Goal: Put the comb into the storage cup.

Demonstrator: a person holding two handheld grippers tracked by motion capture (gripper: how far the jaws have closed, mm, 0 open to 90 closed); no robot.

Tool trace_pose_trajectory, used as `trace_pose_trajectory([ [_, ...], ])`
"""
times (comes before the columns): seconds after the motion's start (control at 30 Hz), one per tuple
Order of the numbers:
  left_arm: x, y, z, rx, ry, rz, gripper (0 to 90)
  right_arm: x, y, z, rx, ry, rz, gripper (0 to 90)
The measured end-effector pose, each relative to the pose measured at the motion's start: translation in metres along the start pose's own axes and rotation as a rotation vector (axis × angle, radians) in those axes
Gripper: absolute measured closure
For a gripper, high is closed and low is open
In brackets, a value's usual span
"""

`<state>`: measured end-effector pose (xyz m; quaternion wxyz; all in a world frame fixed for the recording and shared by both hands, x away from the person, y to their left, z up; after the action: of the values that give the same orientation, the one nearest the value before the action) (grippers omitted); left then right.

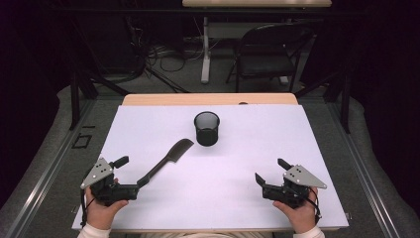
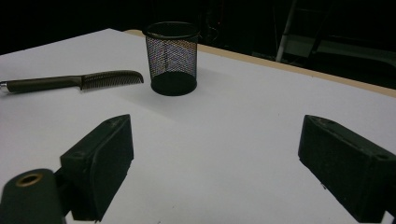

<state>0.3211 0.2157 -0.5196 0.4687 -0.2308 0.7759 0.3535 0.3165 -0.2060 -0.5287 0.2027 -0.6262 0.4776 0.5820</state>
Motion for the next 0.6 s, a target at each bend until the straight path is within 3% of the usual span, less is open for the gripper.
trace_pose_trajectory([
  [0.33, 0.0028, -0.0047, -0.0003, -0.025, -0.017, 0.053, 0.7, 0.001, 0.0012, 0.0024, -0.002, 0.01, 0.008, 12.2],
  [0.6, 0.0024, -0.0102, -0.0001, -0.028, -0.002, 0.097, 3.7, 0.0025, -0.0025, 0.0028, -0.008, 0.006, 0.014, 12.4],
])
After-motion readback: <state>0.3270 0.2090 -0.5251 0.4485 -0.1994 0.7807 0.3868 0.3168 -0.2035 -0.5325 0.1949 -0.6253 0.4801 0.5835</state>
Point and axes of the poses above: each handheld gripper's, and its own axes: y roughly backward along the jaws, x roughly out of its underside, z roughly to its left, the point moved 7 cm from there along -y, roughly forward along the jaws, and after that the axes turned 13 degrees about y, right-handed, at the moved point
